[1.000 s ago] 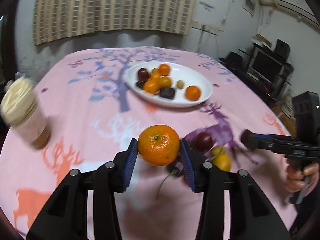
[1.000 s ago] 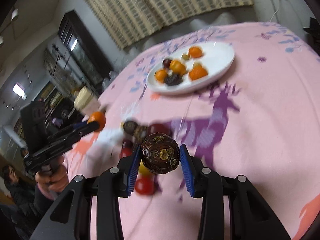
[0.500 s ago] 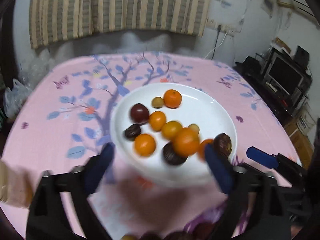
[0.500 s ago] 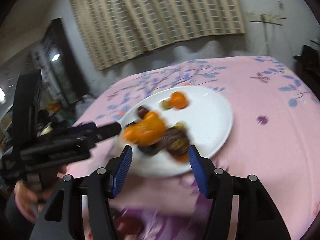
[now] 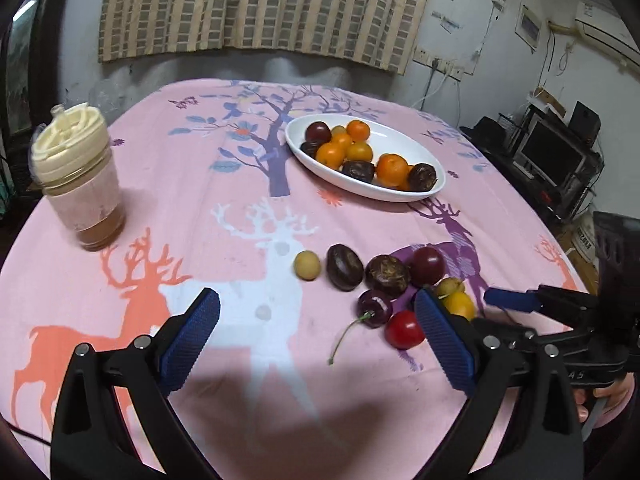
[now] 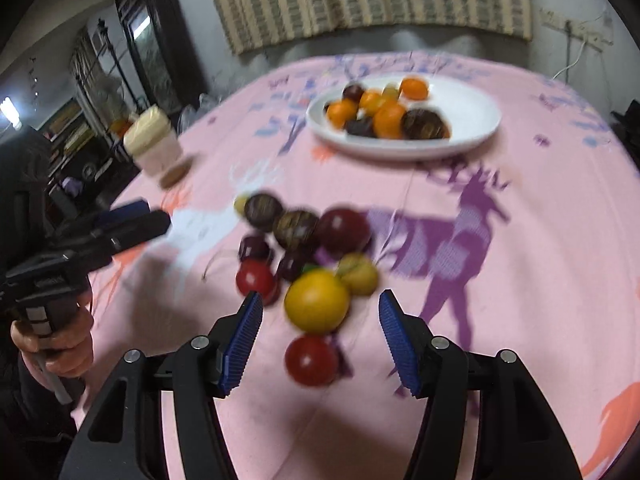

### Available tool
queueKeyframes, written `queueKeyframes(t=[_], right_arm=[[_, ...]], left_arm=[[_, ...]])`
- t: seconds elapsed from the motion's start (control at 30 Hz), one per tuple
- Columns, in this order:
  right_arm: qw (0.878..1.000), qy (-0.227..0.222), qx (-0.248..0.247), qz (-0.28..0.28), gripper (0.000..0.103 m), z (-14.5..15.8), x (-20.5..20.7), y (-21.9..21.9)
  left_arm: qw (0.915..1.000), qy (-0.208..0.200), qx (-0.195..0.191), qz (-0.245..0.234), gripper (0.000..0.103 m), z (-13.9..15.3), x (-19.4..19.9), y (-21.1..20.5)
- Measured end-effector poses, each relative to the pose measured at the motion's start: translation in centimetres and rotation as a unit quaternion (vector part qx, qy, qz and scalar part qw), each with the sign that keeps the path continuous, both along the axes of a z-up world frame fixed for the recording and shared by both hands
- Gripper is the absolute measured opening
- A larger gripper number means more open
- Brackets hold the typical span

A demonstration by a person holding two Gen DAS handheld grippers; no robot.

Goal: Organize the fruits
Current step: 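Grasp a yellow tomato with the right tool while the left tool grasps a red tomato, both onto plate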

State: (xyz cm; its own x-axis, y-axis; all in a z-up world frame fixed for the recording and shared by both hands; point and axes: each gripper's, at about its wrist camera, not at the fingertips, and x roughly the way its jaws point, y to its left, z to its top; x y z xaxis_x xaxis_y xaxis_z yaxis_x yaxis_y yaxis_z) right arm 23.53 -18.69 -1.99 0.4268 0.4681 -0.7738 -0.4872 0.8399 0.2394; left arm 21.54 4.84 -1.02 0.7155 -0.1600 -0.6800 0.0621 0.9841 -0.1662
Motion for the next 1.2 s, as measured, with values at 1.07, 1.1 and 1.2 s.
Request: queueKeyframes(t=[1.07, 1.1, 1.2], right_arm=[[0.997, -0.018, 0.073, -0.033, 0.037, 1.9, 0.8, -2.1], [0.997, -0.019, 0.073, -0.033, 0.037, 2.0, 0.6, -2.2], [0.997, -0.021, 0.072, -0.032, 0.038, 2.0, 0.5, -2.2]], left_arm=[[0.9873, 0.075, 0.040, -0.134, 0.043, -4.0, 0.7, -7.7], [0.9878, 0.075, 0.042, -0.130, 0.043, -4.1, 0.9, -7.7], [0.9888, 0.077, 0.042, -0.121, 0.042, -4.2, 1.4, -7.8]])
